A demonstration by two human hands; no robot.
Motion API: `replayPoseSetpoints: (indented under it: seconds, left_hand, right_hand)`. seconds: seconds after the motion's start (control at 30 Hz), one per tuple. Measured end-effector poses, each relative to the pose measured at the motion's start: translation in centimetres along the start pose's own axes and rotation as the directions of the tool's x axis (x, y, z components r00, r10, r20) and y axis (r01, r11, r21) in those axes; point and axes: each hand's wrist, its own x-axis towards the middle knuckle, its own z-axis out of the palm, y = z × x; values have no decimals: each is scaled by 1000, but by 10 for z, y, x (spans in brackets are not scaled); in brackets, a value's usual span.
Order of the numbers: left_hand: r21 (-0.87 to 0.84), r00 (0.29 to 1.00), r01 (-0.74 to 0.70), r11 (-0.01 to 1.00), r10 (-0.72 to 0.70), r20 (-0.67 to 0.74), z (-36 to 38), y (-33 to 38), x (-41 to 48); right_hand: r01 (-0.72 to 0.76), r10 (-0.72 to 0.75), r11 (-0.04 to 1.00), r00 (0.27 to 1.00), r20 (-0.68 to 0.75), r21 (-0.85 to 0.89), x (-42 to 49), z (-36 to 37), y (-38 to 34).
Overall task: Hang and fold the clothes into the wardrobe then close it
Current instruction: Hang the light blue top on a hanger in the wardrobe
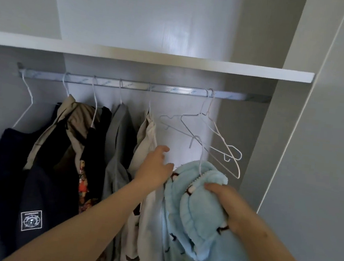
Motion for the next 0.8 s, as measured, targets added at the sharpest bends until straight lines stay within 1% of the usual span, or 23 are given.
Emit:
replayPoseSetpoints:
  seconds: [0.03,0.07,0.1,0.13,0.17,0.2,0.27,0.37,0.43,0.47,0.53,0.6,0.63,0.7,0.8]
  left_hand:
    - [121,998,-43,992,49,-43,-2,-1,6]
    - [294,991,-90,952,116,-73,-3,-2,12]
    - [477,978,-131,869,192,-82,-3,-2,20]
    - [607,965,-156,779,253,-76,-3,-2,29]
    - [674,957,-165,720,283,-68,-4,-2,40]
    - [705,956,-165,689,288,-58,-5,-2,53]
    - [719,967,-166,675,254,-15,-9,-5,81]
    - [727,989,-147,671,121,89,-16,-17,117]
    - [753,992,-128,646,65,112,-24,-29,134]
    - [766,991,-136,628,82,109,-29,-35,141]
    - [784,982,-179,594,160,102,-40,-46,151]
    - [786,973,-196,586,216,82,-54,-56,160]
    - [772,970,-192,606,234,57,-60,-60,163]
    - [701,967,-188,688,256,8,-69,-65,168]
    - [532,969,-222,817,246,27,-67,-67,177]
  right_hand:
    - [-15,15,1000,1000,1,20,7,6,-5]
    - [-29,29,999,1000,-3,36,14,12,-10]
    - [-36,36,998,999,-7,51,22,18,-14]
    - [-33,34,998,999,-14,62,28,22,-19]
    - [-25,27,998,999,-19,64,35,26,-24]
    - [-19,20,998,1000,-21,57,43,31,-30]
    - [-17,18,999,1000,-26,46,58,40,-41]
    - [-3,6,998,998,-61,56,82,53,-55]
    - [11,-8,999,997,-81,46,97,61,-64]
    - [19,-15,999,997,-82,45,103,65,-68]
    - [45,-41,998,995,-91,46,115,71,-74]
    - [82,-76,995,991,-113,55,124,78,-78]
    - [101,-93,993,988,-123,58,127,81,-79]
    - [148,-137,987,981,-140,64,131,86,-82]
    - [205,-190,976,966,-174,74,135,93,-91]
